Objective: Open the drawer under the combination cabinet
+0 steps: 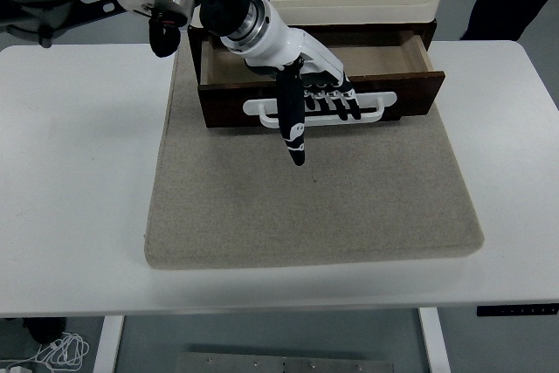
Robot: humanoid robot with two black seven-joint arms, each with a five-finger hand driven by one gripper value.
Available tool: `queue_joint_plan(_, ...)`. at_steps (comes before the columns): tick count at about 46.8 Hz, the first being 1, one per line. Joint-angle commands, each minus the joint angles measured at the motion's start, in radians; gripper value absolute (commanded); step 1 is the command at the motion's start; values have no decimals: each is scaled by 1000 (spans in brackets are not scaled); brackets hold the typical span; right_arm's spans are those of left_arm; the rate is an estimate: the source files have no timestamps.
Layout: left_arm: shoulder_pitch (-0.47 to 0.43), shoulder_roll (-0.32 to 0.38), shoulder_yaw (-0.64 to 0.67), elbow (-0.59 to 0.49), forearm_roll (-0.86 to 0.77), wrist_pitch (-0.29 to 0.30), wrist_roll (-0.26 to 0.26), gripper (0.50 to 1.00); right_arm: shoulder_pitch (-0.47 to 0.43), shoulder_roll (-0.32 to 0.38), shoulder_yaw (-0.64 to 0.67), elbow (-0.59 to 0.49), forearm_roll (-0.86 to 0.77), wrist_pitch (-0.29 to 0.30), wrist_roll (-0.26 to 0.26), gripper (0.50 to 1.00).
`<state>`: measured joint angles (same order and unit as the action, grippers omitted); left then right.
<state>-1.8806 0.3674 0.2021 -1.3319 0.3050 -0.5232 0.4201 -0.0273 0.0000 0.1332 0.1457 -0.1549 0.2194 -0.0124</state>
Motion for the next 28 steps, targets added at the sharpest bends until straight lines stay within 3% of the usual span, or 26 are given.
queue_joint_plan(1, -2, 4, -3, -1, -1, 0, 0, 1000, 1, 0, 0, 0, 0, 0, 0, 926)
queue_joint_plan(21, -44, 38, -89, -3, -6, -57, 0, 1000, 0, 0, 0, 0, 0, 0, 2, 926)
queue_joint_plan(28, -58, 53, -176, -3, -4, -70, -6, 1000, 0, 0, 0, 0, 0, 0, 0, 928)
